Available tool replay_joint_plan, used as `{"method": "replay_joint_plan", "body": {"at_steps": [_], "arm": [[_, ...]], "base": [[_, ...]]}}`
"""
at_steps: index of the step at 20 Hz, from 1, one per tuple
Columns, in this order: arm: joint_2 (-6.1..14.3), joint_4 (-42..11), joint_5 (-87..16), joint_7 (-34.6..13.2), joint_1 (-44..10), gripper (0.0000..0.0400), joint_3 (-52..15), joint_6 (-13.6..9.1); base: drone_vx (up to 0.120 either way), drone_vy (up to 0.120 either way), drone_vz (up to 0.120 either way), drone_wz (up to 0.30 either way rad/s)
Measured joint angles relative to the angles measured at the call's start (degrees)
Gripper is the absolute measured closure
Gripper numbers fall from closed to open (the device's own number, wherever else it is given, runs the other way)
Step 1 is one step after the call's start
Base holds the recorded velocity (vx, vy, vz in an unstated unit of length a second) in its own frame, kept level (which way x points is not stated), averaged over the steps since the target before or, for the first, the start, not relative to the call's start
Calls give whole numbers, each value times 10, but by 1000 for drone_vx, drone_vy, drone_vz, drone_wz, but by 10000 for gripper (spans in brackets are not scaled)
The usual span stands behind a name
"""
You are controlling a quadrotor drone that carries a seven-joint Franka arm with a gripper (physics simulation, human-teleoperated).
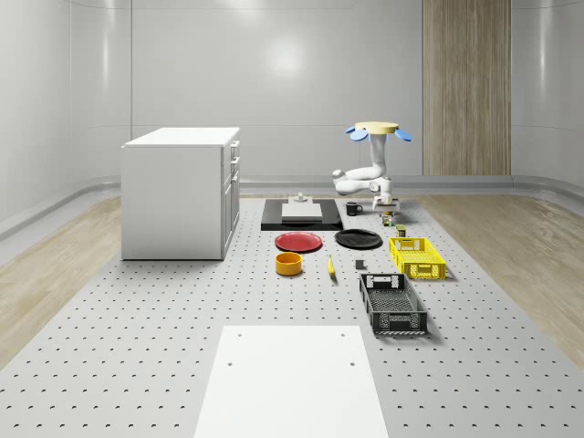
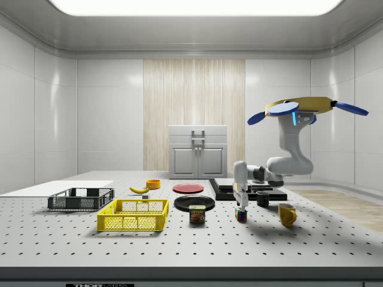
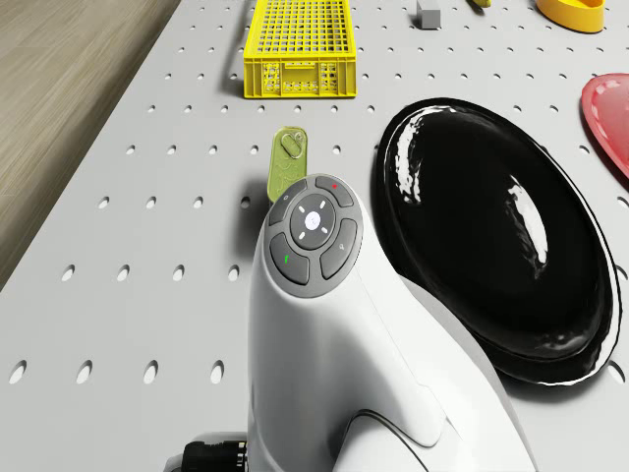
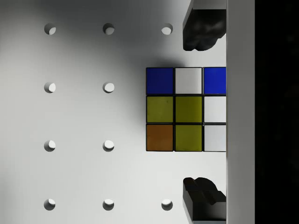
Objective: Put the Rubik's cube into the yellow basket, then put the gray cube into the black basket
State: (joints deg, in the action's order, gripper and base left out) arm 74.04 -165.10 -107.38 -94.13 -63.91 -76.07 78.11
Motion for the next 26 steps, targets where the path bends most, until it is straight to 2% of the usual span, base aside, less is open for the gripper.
{"method": "replay_joint_plan", "body": {"at_steps": [9, 24, 26], "arm": [[25, 8, -33, 2, -1, 0, 40, 37], [47, 16, -49, 0, -8, 0, 63, 67], [49, 16, -49, -1, -8, 59, 63, 69]], "base": [[0, 0, 0, 0], [0, 0, 0, 0], [0, 0, 0, 0]]}}
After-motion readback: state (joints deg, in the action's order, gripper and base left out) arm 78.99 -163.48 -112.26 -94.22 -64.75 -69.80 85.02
